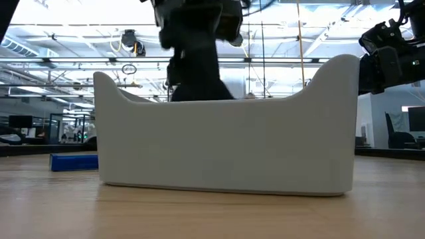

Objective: Pick & Place Office items
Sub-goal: Put the blue digital clock into the blue bin

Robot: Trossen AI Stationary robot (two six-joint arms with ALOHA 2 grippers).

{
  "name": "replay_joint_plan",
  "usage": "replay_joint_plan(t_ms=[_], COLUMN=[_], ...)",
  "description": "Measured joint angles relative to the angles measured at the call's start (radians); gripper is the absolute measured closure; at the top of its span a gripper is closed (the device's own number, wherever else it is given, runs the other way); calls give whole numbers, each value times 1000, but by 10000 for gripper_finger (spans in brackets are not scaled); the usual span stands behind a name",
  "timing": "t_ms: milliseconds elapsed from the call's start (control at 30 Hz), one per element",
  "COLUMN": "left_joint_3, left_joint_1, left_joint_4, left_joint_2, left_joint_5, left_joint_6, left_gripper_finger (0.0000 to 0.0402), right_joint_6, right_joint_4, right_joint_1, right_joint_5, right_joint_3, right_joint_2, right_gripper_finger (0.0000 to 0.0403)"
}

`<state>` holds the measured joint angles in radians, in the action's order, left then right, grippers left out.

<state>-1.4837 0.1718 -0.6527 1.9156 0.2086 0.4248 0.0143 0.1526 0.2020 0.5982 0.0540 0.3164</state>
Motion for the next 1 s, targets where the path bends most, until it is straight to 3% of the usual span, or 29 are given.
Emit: replay_joint_plan(t_ms=[367, 500, 667, 1000], left_joint_3=[0, 0, 0, 0], left_joint_1=[-59, -67, -82, -110], left_joint_4=[98, 157, 199, 247], left_joint_2=[-135, -141, -141, -139], left_joint_5=[-205, -290, -325, -394], left_joint_6=[15, 47, 122, 271], left_gripper_finger=[149, 152, 163, 183], right_joint_6=[0, 0, -5, 73], right_joint_4=[1, 5, 14, 284], right_joint_1=[0, 0, 0, 1], right_joint_5=[0, 1, 2, -29], right_joint_3=[0, 0, 0, 0], right_joint_2=[0, 0, 0, 0], right_gripper_finger=[64, 64, 64, 64])
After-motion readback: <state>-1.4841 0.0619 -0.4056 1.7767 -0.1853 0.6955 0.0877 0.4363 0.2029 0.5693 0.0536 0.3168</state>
